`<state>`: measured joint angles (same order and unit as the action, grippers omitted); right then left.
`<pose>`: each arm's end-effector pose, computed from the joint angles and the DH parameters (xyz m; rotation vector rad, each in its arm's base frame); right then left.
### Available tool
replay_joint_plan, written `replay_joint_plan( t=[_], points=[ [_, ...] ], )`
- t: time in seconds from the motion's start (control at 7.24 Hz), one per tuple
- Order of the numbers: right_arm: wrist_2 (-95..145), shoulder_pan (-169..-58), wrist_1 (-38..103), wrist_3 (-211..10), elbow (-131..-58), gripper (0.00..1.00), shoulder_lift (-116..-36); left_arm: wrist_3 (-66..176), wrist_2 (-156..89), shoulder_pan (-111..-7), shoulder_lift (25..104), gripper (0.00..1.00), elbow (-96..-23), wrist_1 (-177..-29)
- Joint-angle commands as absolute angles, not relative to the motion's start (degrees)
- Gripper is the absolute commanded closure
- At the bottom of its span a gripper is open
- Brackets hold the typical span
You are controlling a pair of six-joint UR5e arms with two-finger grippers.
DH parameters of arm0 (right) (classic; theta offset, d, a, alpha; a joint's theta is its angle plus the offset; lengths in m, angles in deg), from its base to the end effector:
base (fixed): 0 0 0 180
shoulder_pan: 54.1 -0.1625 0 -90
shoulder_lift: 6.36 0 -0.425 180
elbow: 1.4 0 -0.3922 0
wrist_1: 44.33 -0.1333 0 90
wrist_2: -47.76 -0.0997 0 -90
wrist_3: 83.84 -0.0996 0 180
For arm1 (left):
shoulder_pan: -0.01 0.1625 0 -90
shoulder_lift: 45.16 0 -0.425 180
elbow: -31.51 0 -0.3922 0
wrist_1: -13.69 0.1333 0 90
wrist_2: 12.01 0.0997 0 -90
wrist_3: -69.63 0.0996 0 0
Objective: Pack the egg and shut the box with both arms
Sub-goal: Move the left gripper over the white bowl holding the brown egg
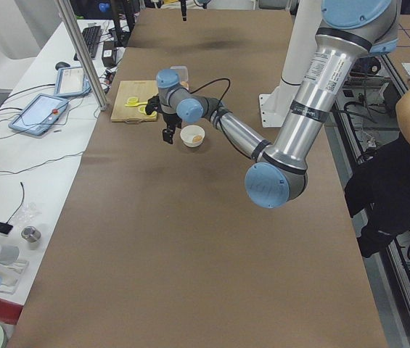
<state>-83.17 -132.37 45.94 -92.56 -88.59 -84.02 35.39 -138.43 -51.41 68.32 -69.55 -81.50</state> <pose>-0.0529 -0.5897 0.5710 0.0257 -0.7292 -0.1079 0.3288 -0.5312 0.3279 0.1773 0.8895 0.2907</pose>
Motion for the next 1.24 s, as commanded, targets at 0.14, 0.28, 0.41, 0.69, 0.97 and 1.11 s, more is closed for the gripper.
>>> replay_joint_plan(
  t=[0.14,0.28,0.41,0.69,0.97,1.11],
  points=[
    [-83.11,-132.33,45.94,-92.63,-88.5,0.0,-84.14,28.34,-136.38,-43.6,70.23,0.1,-70.01,-81.49],
    [-83.11,-132.33,45.94,-92.71,-88.15,0.0,-84.23,27.19,-133.59,-41.67,70.85,0.11,-69.74,-81.49],
    [-83.11,-132.41,45.94,-92.63,-88.15,0.0,-84.23,26.49,-132.26,-40.26,70.94,0.11,-69.74,-81.58],
    [-83.11,-132.41,45.94,-92.71,-87.62,0.0,-84.32,26.66,-132.25,-40.07,71.12,0.15,-68.43,-81.67],
    [-83.2,-132.33,45.94,-92.63,-87.62,0.0,-84.32,26.66,-131.46,-40.07,72.61,0.15,-63.96,-85.42],
    [-83.2,-132.41,45.94,-92.63,-87.62,0.0,-84.32,26.66,-131.46,-40.07,72.61,0.15,-62.98,-86.84]
  ],
)
